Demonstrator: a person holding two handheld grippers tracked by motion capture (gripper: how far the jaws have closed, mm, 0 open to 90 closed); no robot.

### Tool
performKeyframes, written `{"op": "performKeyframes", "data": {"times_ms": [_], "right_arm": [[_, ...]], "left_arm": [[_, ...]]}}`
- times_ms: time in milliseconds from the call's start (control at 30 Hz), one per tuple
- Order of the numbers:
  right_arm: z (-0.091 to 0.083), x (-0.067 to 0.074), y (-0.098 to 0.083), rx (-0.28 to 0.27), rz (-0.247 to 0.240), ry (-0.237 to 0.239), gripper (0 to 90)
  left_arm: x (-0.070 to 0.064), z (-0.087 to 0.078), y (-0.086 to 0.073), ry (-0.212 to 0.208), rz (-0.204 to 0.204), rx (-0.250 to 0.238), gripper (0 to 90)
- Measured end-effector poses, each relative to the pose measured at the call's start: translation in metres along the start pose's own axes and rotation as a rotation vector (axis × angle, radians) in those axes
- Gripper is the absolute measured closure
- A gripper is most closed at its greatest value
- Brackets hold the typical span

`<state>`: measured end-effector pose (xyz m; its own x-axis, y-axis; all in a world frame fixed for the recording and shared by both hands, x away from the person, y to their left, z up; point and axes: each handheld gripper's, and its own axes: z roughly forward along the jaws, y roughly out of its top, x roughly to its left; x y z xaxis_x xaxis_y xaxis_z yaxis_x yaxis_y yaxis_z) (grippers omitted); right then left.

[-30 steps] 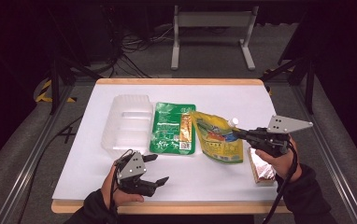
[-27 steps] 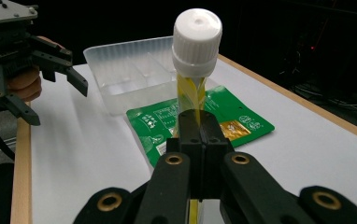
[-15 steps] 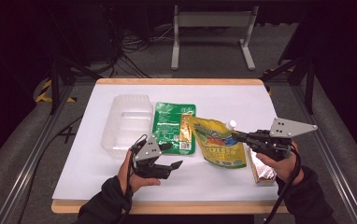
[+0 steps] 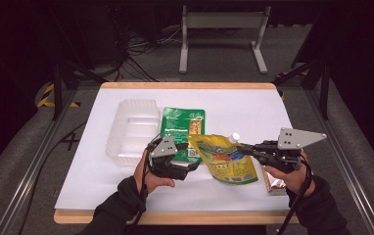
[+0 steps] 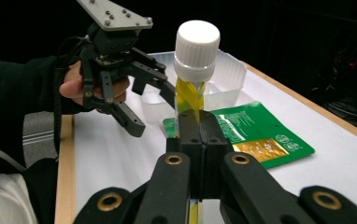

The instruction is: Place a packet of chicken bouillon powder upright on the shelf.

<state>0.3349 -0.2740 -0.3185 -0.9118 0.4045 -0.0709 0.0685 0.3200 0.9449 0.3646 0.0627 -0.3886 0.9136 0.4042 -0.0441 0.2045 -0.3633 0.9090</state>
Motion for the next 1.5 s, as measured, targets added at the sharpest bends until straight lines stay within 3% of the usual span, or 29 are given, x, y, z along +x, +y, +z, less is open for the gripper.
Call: {"op": "performKeyframes", "data": {"times_ms": [167, 233, 433, 533, 833, 1000, 1200, 1500], "right_arm": [[0.002, 0.004, 0.001, 0.001, -0.011, 0.015, 90.0], [0.002, 0.004, 0.001, -0.001, -0.008, 0.019, 90.0], [0.002, 0.003, 0.001, -0.004, 0.001, 0.006, 90.0], [0.002, 0.003, 0.002, -0.004, 0.001, 0.006, 90.0], [-0.001, 0.002, 0.006, -0.021, 0.004, -0.027, 90.0], [0.002, 0.0, 0.007, -0.023, 0.005, -0.049, 90.0], [0.015, -0.001, 0.011, -0.021, 0.003, -0.076, 90.0], [0.039, 0.004, 0.022, 0.002, -0.04, -0.107, 90.0]], "left_arm": [[0.001, 0.002, 0.003, -0.023, -0.003, -0.044, 38.7], [0.002, 0.001, 0.003, -0.032, 0.001, -0.061, 49.5], [0.007, -0.003, 0.004, 0.014, 0.014, -0.086, 80.9], [0.006, -0.006, 0.007, 0.02, 0.025, -0.107, 88.3], [0.004, -0.016, 0.017, 0.029, 0.072, -0.134, 89.9], [0.007, -0.022, 0.023, 0.057, 0.095, -0.133, 89.9], [0.015, -0.035, 0.029, 0.105, 0.09, -0.159, 90.0], [0.023, -0.057, 0.031, 0.173, 0.084, -0.198, 90.0]]}}
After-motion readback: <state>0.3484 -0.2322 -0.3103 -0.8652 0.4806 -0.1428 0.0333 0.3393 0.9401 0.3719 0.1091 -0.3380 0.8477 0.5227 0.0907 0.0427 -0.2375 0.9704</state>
